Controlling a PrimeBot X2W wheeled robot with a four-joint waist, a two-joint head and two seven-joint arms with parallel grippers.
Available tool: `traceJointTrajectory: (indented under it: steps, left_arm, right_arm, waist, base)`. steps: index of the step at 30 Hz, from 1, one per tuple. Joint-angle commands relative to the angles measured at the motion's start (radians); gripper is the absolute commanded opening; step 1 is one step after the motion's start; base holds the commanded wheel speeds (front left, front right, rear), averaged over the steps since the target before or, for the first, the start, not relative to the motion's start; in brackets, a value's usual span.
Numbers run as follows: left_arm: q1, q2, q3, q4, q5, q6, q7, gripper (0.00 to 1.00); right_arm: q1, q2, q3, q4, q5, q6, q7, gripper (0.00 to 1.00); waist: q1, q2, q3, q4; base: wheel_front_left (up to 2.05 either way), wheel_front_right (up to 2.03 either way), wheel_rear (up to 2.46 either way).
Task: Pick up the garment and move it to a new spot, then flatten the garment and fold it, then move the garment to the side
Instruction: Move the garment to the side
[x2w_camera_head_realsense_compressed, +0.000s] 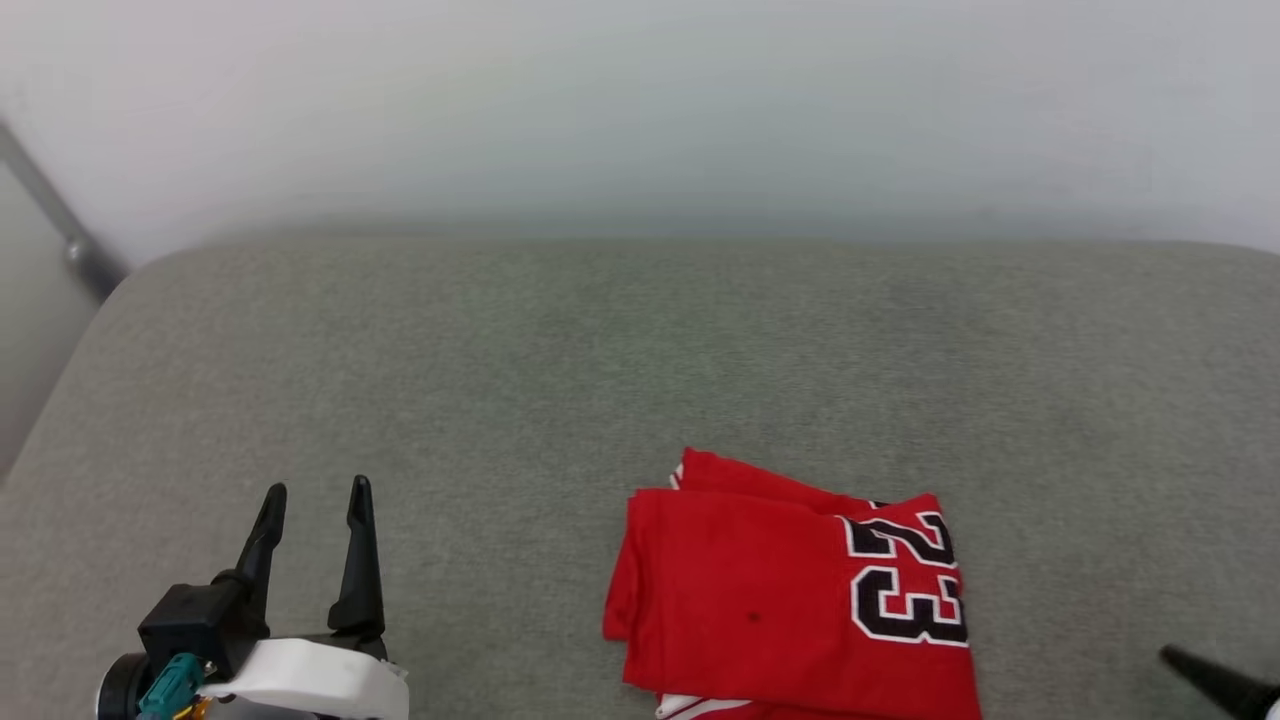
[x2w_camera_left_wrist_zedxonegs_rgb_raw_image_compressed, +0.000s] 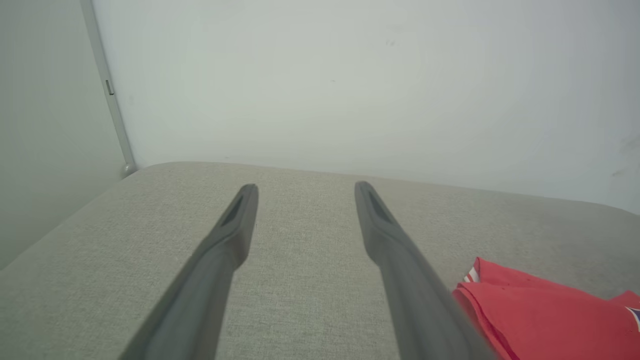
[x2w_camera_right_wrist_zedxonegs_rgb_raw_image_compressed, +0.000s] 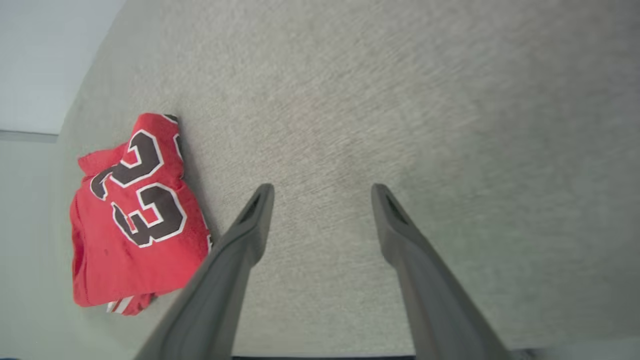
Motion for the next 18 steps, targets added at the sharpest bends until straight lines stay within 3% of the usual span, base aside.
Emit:
traceJointTrajectory:
  steps: [1,4,9,18]
  left_arm:
    - [-0.013,-0.005,0.006,0.002,0.007,-0.006,-0.007,1.00]
    - [-0.024,-0.012,0.007,0.002,0.009,-0.018,-0.012,1.00]
    - [-0.045,-0.016,0.013,0.008,0.017,-0.034,-0.013,1.00]
    - [-0.078,-0.027,0.011,0.026,0.027,-0.048,-0.016,1.00]
  right_arm:
    - [-0.021,0.025,-0.019,0.043,-0.002,-0.001,0.063,1.00]
    - [-0.082,0.099,-0.075,0.111,0.069,-0.001,0.173,1.00]
    - [-0.165,0.157,-0.114,0.215,0.202,-0.001,0.301,1.00]
    - [-0.274,0.167,0.000,0.430,0.445,0.000,0.284,0.97]
  waist:
    - [0.0000,0.0000,0.019,0.029]
    - [0.0000,0.0000,0.040,0.058]
    - [0.0000,0.0000,0.075,0.092]
    - [0.0000,0.0000,0.095,0.116]
  base:
    - [0.00,0.00,0.00]
    - [0.00,0.00,0.00]
    - [0.00,0.00,0.00]
    - [0.00,0.00,0.00]
